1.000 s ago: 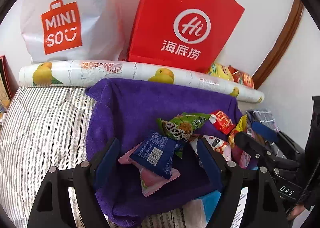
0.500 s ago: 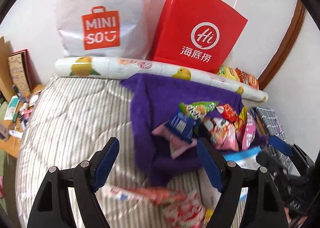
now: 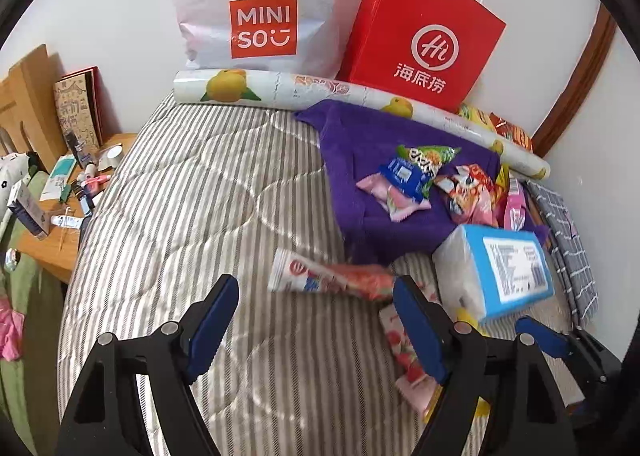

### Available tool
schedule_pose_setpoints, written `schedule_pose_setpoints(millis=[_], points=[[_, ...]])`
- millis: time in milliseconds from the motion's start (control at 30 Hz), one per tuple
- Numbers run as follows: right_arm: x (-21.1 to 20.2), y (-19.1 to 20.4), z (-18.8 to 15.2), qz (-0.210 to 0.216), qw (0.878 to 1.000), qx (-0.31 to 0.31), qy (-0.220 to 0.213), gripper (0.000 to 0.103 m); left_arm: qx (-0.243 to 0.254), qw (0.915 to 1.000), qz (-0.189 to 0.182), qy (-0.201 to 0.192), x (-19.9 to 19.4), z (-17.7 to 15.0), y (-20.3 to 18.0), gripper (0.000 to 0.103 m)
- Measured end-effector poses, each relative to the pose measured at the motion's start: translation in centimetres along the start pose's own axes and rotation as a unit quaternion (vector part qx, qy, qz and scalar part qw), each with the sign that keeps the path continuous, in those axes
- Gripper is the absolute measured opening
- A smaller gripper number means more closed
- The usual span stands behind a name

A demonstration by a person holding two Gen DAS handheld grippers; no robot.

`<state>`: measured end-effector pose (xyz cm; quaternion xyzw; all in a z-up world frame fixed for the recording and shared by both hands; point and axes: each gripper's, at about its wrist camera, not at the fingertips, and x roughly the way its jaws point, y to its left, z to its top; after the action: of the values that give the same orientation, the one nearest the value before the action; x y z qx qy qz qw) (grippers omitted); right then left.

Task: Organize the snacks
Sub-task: 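Lower the right tool onto the yellow chip bag and close it, then close the left tool on the pink strawberry stick candy while the right tool holds the yellow bag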

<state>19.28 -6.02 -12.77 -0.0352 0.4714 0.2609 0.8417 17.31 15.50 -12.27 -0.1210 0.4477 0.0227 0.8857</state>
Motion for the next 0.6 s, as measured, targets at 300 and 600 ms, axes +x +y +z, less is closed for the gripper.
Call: schedule_pose_setpoints(millis=[300, 600], points=[[2.5, 0.8, -1.9, -0.064, 0.998, 0.003, 0.023, 0.064, 0.010, 0.9999, 0.004, 0.009, -0.4, -1.4, 0.4, 0.078], [-0.4, -1.0, -2.6, -0.042, 0.999, 0.004, -0.010, 0.053, 0.039, 0.9989, 0.015, 0.022, 0.7, -2.1, -0.6, 0.078]])
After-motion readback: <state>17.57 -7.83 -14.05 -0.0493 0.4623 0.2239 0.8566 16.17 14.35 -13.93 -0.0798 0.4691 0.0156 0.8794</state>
